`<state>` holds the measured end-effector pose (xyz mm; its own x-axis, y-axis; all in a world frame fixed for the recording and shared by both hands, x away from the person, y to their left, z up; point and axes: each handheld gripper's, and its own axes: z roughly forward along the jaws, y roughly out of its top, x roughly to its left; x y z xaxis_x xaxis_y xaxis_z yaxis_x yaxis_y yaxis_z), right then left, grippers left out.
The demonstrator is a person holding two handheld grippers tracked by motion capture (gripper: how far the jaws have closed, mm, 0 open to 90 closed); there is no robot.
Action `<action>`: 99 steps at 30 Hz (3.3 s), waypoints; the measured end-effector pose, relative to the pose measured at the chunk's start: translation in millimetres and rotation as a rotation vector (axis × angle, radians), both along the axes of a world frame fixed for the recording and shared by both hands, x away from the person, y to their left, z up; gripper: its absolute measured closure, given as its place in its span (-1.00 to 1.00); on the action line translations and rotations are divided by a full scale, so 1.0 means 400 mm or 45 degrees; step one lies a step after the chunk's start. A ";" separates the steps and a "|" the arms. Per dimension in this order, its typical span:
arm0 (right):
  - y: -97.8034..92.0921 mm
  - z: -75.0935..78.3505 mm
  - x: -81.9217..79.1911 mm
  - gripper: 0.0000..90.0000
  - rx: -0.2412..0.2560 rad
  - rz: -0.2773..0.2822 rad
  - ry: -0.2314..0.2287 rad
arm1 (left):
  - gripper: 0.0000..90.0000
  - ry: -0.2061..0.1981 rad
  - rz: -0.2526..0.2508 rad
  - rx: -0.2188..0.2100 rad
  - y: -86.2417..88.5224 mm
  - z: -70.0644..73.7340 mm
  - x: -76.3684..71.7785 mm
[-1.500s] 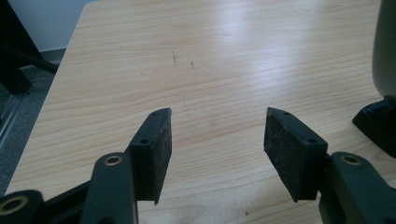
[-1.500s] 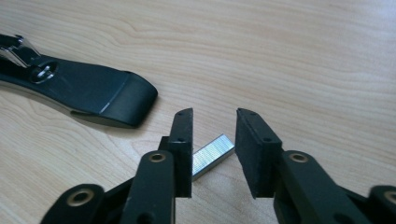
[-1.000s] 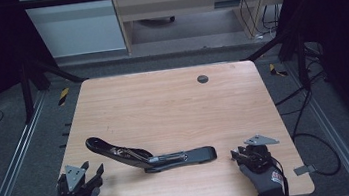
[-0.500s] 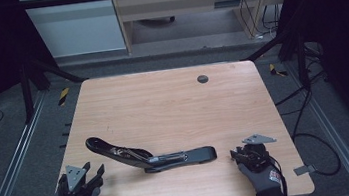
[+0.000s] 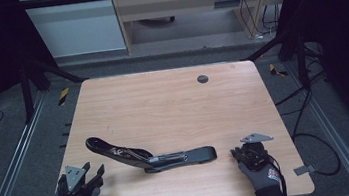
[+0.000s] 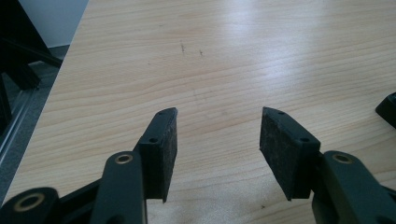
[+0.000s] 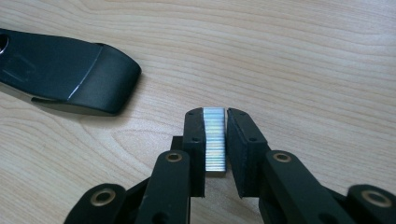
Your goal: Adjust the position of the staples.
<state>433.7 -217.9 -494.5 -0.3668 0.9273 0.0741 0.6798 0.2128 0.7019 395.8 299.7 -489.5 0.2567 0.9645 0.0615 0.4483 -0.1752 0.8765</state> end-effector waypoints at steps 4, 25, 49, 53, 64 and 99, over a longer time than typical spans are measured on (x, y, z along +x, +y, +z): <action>-0.005 0.002 0.000 0.73 -0.002 0.018 0.008 | 0.02 0.003 -0.014 0.002 -0.002 -0.001 0.001; 0.020 0.035 -0.010 1.00 0.096 0.125 -0.090 | 0.45 0.009 -0.071 0.011 -0.019 0.007 -0.009; 0.142 -0.010 0.108 1.00 0.144 0.147 -0.084 | 0.67 0.013 -0.053 0.030 -0.019 0.004 -0.008; 0.143 -0.010 0.107 1.00 0.129 0.162 -0.064 | 0.66 0.014 -0.054 0.032 -0.019 0.004 -0.008; 0.137 -0.003 0.095 1.00 0.127 0.189 -0.040 | 0.63 0.016 -0.052 0.026 -0.019 0.002 -0.007; -0.008 0.082 0.019 0.75 0.091 0.155 -0.154 | 0.39 0.011 -0.052 0.016 -0.018 -0.002 -0.003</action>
